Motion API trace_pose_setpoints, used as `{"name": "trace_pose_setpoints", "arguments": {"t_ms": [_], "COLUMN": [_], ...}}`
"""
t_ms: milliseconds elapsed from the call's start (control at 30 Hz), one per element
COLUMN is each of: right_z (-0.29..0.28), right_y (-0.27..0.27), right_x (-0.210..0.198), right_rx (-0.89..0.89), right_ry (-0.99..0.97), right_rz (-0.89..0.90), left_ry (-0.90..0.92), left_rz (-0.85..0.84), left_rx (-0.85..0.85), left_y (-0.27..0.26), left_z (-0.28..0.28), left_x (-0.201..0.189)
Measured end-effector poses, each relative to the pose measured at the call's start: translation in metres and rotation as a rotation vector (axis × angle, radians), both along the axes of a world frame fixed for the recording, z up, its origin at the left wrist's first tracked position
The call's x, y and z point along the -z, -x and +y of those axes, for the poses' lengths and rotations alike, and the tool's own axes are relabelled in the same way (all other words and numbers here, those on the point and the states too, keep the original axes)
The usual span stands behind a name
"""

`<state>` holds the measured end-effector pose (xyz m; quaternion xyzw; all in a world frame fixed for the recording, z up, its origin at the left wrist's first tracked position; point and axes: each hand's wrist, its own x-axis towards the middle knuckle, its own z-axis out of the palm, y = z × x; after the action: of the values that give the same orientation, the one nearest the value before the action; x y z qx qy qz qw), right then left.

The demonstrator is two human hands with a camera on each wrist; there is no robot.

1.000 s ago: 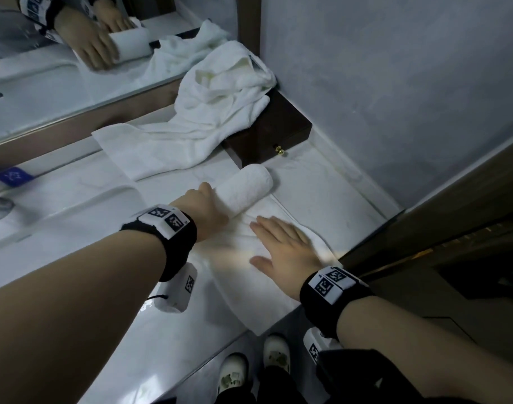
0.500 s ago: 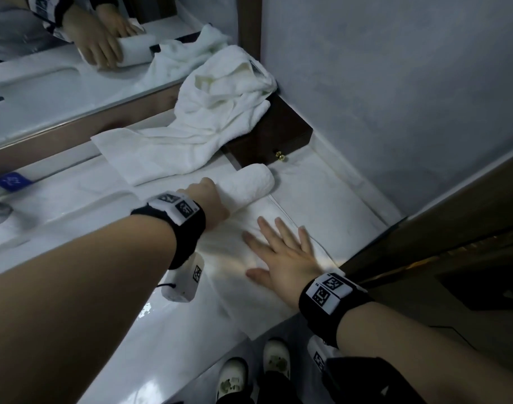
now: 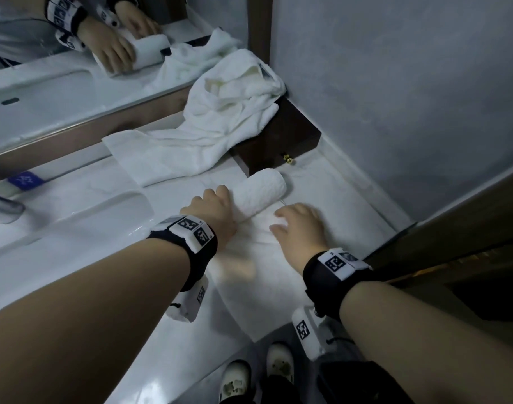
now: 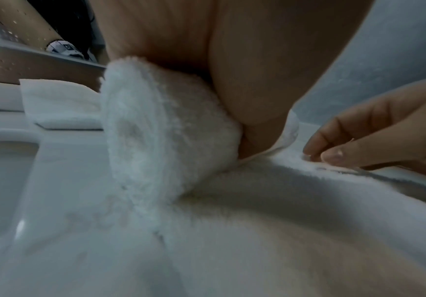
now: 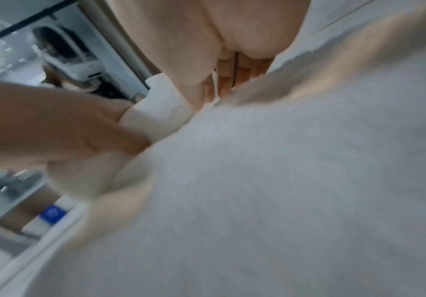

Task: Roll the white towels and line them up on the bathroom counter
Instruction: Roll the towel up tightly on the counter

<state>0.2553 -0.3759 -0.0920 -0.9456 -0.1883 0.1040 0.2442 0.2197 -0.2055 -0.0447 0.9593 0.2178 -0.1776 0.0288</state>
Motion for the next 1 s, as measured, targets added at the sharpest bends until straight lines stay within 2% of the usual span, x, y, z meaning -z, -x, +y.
{"name": "trace_pose_setpoints", "arguments": {"t_ms": [67,167,233,367,733,867,1000], "right_z": [0.004,0.010,0.013,0.019,0.029,0.030,0.027], "right_y": [-0.009,-0.013,-0.012,-0.020,-0.044,-0.048,-0.040], "right_x": [-0.002,-0.004,-0.002,-0.003,-0.015,-0.016,-0.010], "right_rx": [0.099,0.110,0.124,0.290,0.248,0.208,0.202], "right_ry": [-0.054,-0.150,-0.145,-0.105,0.091,0.168,0.179], "right_rz": [0.011,0.097,0.109,0.167,0.417,0.377,0.240], "left_ry": [0.027,0.060,0.079,0.080,0.084,0.084,0.060], "left_rz": [0.008,0.004,0.003,0.011,0.024,0.021,0.022], "left_rx": [0.006,0.015,0.022,0.021,0.035,0.052,0.073], "left_y": [-0.001,-0.003,-0.003,-0.004,-0.007,-0.007,-0.007], "left_z": [0.003,0.007,0.009,0.011,0.013,0.013,0.009], "left_x": [0.000,0.001,0.001,0.000,-0.005,-0.015,-0.024]}}
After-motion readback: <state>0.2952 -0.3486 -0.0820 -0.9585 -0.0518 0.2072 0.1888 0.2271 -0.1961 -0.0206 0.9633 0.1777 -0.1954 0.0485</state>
